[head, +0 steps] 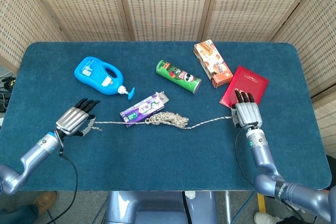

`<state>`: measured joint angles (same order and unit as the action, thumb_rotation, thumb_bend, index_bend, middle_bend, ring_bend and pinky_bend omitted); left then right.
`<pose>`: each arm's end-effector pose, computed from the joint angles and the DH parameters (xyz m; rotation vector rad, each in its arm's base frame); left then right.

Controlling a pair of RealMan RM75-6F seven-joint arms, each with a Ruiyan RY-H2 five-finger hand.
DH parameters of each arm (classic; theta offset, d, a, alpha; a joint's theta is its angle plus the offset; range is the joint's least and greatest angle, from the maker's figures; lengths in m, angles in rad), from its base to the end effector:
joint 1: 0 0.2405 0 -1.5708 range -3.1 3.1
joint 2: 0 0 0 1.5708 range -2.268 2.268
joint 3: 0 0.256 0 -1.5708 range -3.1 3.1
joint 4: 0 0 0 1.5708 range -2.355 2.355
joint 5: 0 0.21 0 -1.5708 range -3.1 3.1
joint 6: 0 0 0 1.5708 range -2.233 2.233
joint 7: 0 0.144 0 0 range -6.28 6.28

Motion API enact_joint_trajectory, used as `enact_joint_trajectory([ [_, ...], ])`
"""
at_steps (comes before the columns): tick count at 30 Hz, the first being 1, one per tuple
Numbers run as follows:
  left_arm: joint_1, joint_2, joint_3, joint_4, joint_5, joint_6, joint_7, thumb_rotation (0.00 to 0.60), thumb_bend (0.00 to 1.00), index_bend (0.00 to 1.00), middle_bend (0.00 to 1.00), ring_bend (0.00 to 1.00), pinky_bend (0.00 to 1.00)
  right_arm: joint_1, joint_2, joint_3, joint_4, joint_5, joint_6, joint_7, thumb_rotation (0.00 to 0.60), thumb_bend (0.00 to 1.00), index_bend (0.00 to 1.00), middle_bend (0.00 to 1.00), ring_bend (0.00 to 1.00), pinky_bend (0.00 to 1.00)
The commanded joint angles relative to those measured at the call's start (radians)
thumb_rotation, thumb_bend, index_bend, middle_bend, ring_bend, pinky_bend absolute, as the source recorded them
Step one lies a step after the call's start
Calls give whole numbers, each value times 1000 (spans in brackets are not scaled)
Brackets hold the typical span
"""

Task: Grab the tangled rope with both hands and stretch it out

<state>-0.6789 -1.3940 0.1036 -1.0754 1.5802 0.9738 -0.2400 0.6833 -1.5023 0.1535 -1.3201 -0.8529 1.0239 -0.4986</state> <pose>-0.2802 0.3442 0.0464 -2.0593 -0.8124 -0.7160 -0.2435 -0.3668 0.0300 1.5879 -0.9044 0.5949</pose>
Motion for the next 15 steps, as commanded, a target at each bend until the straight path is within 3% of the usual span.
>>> enact_joint_trajectory([
  [1, 1, 2, -2, -4, 0, -1, 3, 600, 503, 758, 0, 0, 0, -3, -5, -2, 8, 7, 24, -43, 600, 434, 698, 0, 0, 0],
  [4, 3, 4, -3, -14, 1, -4, 4, 600, 503, 734, 0, 0, 0, -7, 3, 3, -11, 17, 14, -45, 600, 434, 692, 0, 0, 0],
  [5, 4, 5, -3, -17, 2, -5, 3, 600, 499, 655, 0, 0, 0, -8, 6, 3, -15, 13, 10, -40, 600, 399, 635, 0, 0, 0],
  [7, 5, 9, -3, -25, 1, -9, -4, 600, 378, 350, 0, 0, 0, -14, 12, 9, -27, 1, 2, -8, 600, 224, 415, 0, 0, 0],
  [8, 6, 12, -3, -29, 0, -9, -8, 600, 251, 160, 0, 0, 0, -17, 15, 12, -32, -7, -1, 8, 600, 99, 256, 0, 0, 0],
  [9, 8, 17, -4, -37, 0, -7, -14, 600, 115, 38, 0, 0, 0, -21, 20, 15, -39, -19, -4, 31, 600, 24, 137, 0, 0, 0],
  [11, 13, 27, -5, -49, -2, -3, -20, 600, 12, 0, 0, 0, 0, -27, 28, 16, -47, -39, -4, 55, 600, 0, 32, 0, 0, 0],
  [15, 27, 57, -9, -92, -12, 13, -32, 600, 0, 0, 0, 0, 0, -42, 41, 22, -63, -92, 18, 111, 600, 0, 0, 0, 0, 0],
])
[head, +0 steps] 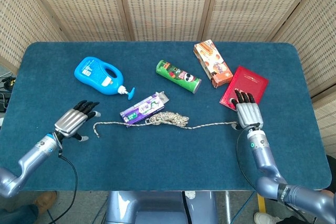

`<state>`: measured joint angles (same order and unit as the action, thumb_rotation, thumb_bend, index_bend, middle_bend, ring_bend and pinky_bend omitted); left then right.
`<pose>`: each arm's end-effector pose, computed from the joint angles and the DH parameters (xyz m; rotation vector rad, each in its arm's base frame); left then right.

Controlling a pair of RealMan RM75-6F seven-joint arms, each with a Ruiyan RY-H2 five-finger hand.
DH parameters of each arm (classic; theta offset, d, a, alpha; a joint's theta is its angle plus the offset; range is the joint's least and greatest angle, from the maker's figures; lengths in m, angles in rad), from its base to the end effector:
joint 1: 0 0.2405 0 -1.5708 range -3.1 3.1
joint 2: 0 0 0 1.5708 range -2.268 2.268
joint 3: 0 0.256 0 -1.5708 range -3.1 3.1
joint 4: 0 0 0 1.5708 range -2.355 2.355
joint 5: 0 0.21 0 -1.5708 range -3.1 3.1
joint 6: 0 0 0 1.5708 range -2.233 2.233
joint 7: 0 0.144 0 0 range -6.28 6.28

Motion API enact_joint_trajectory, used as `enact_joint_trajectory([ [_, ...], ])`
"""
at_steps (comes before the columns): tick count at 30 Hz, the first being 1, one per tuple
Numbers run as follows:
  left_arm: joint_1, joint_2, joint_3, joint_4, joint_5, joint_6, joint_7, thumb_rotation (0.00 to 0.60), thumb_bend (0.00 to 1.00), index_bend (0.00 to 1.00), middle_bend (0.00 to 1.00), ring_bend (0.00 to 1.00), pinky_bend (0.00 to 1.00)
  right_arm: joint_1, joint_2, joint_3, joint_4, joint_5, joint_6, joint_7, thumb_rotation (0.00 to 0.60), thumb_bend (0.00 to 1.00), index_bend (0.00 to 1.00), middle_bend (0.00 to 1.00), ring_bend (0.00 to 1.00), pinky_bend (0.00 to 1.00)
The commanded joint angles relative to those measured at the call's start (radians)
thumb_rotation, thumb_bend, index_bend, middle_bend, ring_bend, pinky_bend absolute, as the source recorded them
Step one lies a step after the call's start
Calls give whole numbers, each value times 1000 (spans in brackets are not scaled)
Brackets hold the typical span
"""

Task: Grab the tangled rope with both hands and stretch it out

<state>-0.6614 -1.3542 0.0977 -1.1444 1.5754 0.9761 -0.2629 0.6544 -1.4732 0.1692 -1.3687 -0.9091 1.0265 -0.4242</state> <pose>-0.2792 0.3350 0.0524 -2.0398 -0.8830 -0.7443 -0.2393 -0.3603 0.0359 1.5820 -0.9498 0.6737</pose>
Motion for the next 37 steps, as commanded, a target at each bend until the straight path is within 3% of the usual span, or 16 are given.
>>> enact_joint_trajectory([
  [1, 16, 30, -6, -40, -11, 18, -14, 600, 0, 0, 0, 0, 0, -20, 16, 7, -20, -55, 27, 56, 600, 0, 0, 0, 0, 0],
  [7, 121, 96, -60, -143, -84, 190, 34, 600, 0, 0, 0, 0, 0, -84, 75, 1, -84, -200, 139, 178, 600, 0, 0, 0, 0, 0],
  [14, 322, 120, -117, -351, -206, 464, 90, 600, 0, 0, 0, 0, 0, -201, 160, -74, -92, -479, 377, 286, 600, 0, 0, 0, 0, 0],
  [27, 480, 185, -40, -548, -162, 598, 217, 600, 0, 0, 0, 0, 0, -339, 211, -166, -99, -636, 549, 301, 600, 0, 0, 0, 0, 0],
  [31, 518, 184, -23, -548, -131, 629, 223, 600, 0, 0, 0, 0, 0, -373, 229, -191, -95, -659, 561, 325, 600, 0, 0, 0, 0, 0],
  [37, 543, 150, -31, -484, -85, 647, 189, 600, 0, 0, 0, 0, 0, -412, 240, -188, -98, -661, 576, 336, 600, 0, 0, 0, 0, 0],
])
